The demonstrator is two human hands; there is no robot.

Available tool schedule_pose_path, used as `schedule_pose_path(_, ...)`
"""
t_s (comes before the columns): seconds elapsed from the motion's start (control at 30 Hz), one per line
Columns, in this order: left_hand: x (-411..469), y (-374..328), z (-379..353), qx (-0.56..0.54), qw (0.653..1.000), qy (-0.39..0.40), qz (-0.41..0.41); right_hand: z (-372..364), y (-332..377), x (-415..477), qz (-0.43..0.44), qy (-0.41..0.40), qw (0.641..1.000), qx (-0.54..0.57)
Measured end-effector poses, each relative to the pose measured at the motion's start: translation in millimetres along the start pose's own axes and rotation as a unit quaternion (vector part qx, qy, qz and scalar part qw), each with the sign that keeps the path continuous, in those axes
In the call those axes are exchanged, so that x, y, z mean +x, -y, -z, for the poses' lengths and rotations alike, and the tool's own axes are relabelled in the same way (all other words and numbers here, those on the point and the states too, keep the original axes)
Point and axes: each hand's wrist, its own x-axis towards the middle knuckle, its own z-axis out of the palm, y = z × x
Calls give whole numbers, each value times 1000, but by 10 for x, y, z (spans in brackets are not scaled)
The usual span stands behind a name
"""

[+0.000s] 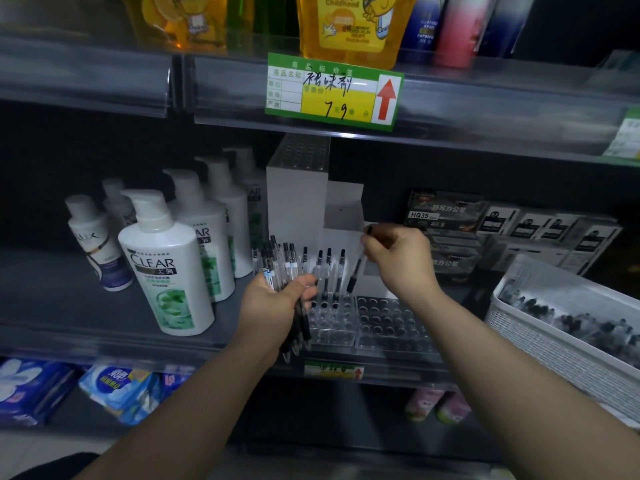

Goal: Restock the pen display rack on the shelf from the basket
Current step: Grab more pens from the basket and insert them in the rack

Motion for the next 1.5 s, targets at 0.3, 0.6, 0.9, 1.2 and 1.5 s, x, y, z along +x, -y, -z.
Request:
schedule_pose_path(0.3,17,6,14,20,1000,-17,-15,-189,-152,-80,-22,54,997,-41)
schedule_pose_path(0.6,12,24,11,33,999,-25,-14,-150,-152,-79,-13,78,992,-96)
schedule_pose_path(0.9,-42,69,68,58,998,14,17,-50,214,-202,28,92,995,-1)
schedule_pose_path(1.2,-200,74,180,64,996,56,-3,-144,469,-298,-49,282,954,87)
schedule_pose_path(1.5,-136,-103,583,139,985,-105,-11,-319,582,-180,-56,164,972,157)
